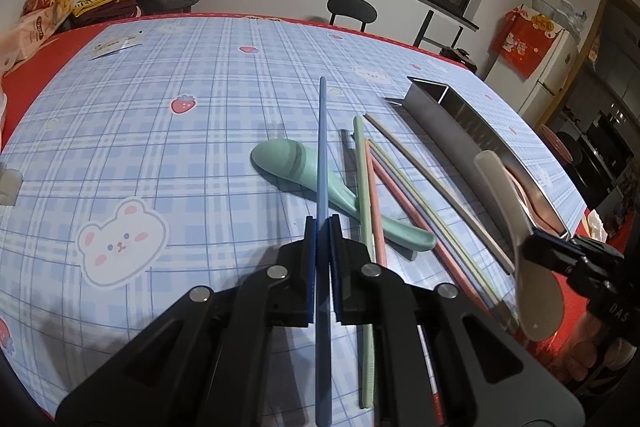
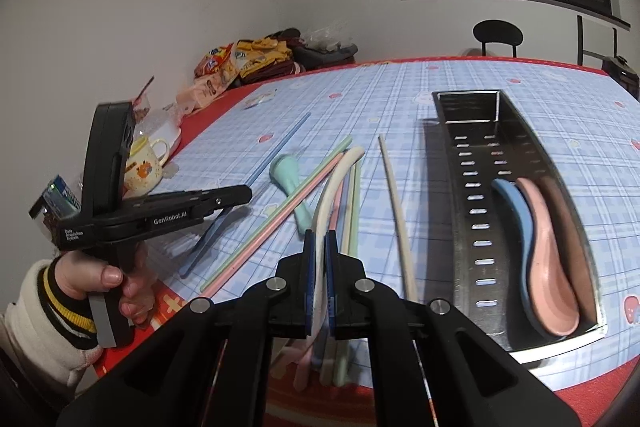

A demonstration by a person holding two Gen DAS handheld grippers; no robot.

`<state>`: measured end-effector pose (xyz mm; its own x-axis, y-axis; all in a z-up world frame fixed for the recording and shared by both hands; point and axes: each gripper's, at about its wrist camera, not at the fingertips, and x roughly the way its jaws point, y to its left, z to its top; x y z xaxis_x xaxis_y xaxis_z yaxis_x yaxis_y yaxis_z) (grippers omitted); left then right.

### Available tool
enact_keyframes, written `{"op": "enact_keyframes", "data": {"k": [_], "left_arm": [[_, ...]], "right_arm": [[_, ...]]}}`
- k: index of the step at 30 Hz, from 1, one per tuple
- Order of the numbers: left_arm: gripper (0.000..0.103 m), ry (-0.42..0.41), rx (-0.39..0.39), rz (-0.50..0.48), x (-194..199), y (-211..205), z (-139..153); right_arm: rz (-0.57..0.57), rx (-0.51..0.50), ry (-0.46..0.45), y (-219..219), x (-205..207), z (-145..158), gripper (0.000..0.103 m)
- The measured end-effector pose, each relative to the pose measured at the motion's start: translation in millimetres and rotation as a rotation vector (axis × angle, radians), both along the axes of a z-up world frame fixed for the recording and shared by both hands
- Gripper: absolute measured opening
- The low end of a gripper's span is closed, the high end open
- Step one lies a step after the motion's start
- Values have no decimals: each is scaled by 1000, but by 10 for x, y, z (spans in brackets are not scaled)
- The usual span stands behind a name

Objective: Organize utensils
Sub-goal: 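Lift the blue chopstick with left tool while right tool carries beige spoon toward basket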

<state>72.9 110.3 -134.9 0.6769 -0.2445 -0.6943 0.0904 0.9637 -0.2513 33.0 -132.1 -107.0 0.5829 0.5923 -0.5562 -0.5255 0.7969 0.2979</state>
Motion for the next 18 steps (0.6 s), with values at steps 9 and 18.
{"op": "enact_keyframes", "data": {"k": [9,18], "left_arm": [[10,-21,-22,15,-18,-29,142],[10,-51,-36,7,-30,-241,343]], "right_arm": [[-33,29,-28,-274,53,87,5],[-59,68,-58,-649,164,198,5]]}}
